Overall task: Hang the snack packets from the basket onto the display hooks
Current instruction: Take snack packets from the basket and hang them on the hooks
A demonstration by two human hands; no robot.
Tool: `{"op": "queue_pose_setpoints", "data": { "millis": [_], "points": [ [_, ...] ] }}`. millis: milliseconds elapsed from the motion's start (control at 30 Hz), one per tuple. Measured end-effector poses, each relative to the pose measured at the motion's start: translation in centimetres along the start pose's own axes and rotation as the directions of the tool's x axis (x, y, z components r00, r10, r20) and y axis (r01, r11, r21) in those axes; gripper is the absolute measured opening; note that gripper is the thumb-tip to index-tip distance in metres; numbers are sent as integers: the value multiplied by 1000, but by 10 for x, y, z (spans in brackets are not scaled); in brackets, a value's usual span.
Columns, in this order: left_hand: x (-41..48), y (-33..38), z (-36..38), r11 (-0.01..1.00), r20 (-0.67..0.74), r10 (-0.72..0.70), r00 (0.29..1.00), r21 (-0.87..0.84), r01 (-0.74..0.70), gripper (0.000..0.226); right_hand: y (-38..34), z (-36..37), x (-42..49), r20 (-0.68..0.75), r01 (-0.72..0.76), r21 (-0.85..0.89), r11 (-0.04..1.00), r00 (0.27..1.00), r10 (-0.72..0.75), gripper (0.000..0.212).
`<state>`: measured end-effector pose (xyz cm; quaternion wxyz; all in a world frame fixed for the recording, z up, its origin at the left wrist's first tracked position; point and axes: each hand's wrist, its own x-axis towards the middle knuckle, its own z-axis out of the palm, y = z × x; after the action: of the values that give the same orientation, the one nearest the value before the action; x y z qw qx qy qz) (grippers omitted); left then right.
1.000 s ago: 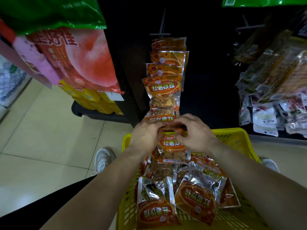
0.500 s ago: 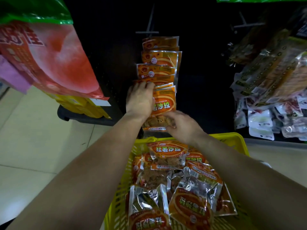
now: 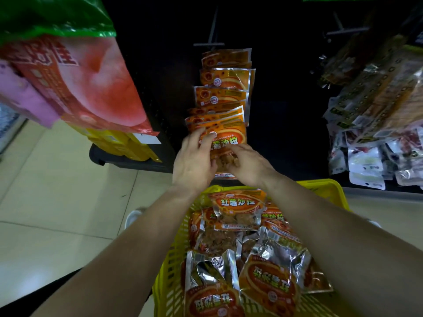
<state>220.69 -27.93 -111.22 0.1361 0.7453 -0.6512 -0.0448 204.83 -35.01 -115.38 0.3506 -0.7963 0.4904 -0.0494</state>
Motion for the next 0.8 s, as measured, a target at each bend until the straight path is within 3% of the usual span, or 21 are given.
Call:
{"op": "queue_pose_setpoints", "data": {
  "millis": [133, 267, 367, 467, 533, 667, 800],
  "points": [
    [-18, 7, -15, 999, -17, 18, 1000, 29, -18, 68, 1, -17, -33, -66, -38, 3, 999, 997, 38, 62],
    [-41, 14, -31, 998, -19, -50, 999, -38, 49, 69, 2, -31, -72, -116, -37, 20, 999, 993, 39, 52],
    [-70, 17, -30, 995, -4, -67, 998, -78, 66, 57, 10, -35, -106, -178, -22, 45, 999, 984, 29, 46],
    [-103, 21, -12, 989, 155, -65, 986, -123, 84, 41, 29, -30, -139, -200, -40, 49, 998, 978, 49, 37],
    [-120, 23, 5, 973, 287, -125, 950, -152, 174, 37, 45, -19, -154, -171, -97, 49, 994, 980, 104, 34],
    [-131, 21, 35, 895, 533, -271, 801, -167, 414, 61, 65, 10, -157, -55, -235, 70, 969, 969, 239, 37],
    [-121, 17, 59, 811, 563, -335, 755, -235, 535, 70, 59, 36, -132, -27, -294, 161, 942, 953, 302, 40]
  ]
}}
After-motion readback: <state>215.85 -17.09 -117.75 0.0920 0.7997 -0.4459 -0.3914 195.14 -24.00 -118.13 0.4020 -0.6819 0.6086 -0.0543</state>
